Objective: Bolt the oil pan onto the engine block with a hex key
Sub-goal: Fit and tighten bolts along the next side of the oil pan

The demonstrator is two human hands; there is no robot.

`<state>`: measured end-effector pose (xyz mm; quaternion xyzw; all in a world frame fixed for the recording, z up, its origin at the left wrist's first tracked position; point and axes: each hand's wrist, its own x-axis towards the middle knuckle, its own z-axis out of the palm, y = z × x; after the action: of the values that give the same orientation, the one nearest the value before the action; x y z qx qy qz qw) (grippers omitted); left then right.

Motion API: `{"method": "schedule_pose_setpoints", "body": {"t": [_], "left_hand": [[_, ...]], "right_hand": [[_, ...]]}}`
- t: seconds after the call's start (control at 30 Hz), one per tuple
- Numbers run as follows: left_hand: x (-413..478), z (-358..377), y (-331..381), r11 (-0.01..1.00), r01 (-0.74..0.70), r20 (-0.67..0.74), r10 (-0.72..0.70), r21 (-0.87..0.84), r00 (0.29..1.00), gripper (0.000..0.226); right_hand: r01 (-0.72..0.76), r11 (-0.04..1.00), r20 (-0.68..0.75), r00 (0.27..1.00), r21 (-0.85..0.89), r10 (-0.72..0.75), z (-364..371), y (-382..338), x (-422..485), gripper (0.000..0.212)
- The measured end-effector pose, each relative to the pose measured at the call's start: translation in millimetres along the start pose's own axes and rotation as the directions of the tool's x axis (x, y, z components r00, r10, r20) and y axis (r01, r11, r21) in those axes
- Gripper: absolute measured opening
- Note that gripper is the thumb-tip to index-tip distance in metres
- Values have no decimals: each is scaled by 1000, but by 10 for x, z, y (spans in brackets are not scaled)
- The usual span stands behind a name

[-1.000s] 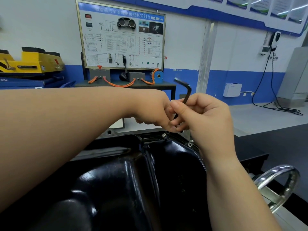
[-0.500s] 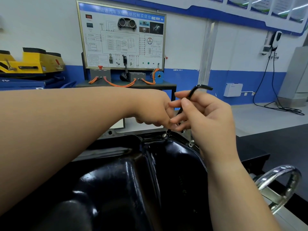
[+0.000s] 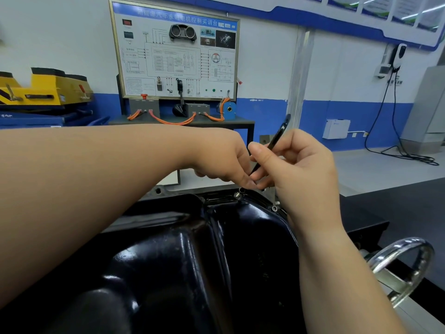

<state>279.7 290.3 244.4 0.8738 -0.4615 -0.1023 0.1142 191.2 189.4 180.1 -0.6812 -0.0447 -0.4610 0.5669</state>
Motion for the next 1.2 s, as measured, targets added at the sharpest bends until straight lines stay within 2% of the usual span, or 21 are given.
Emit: {"method": "schedule_pose_setpoints", "body": {"t": [0.13, 0.23, 0.5, 0.87, 0.97, 1.1, 1.2], "left_hand": [[-10, 12, 7, 999, -32, 13, 32, -11, 999, 29], [-17, 5, 16, 999, -46, 25, 46, -7, 999, 29], [-11, 7, 15, 1000, -18, 9, 18, -3, 1000, 47], [-13, 18, 16, 999, -43, 37, 44, -9, 998, 26], [-11, 2, 2, 999, -30, 30, 30, -10, 999, 33], [4, -6, -22, 999, -18, 36, 19, -28, 999, 43], [12, 1, -24, 1000, -12, 43, 13, -27, 999, 47]], "right_hand": [[-38, 998, 7, 999, 40, 37, 17, -5, -6, 20], [-37, 998, 25, 999, 52, 36, 26, -26, -20, 8], [-2, 999, 39, 999, 43, 1, 27, -75, -38, 22], [-7, 998, -9, 1000, 64, 7, 43, -40, -26, 17], [-30, 994, 36, 999, 109, 26, 41, -53, -40, 7], [-6, 998, 68, 998, 65, 2, 45, -66, -42, 24], [16, 998, 63, 998, 56, -20, 53, -64, -40, 26]]}}
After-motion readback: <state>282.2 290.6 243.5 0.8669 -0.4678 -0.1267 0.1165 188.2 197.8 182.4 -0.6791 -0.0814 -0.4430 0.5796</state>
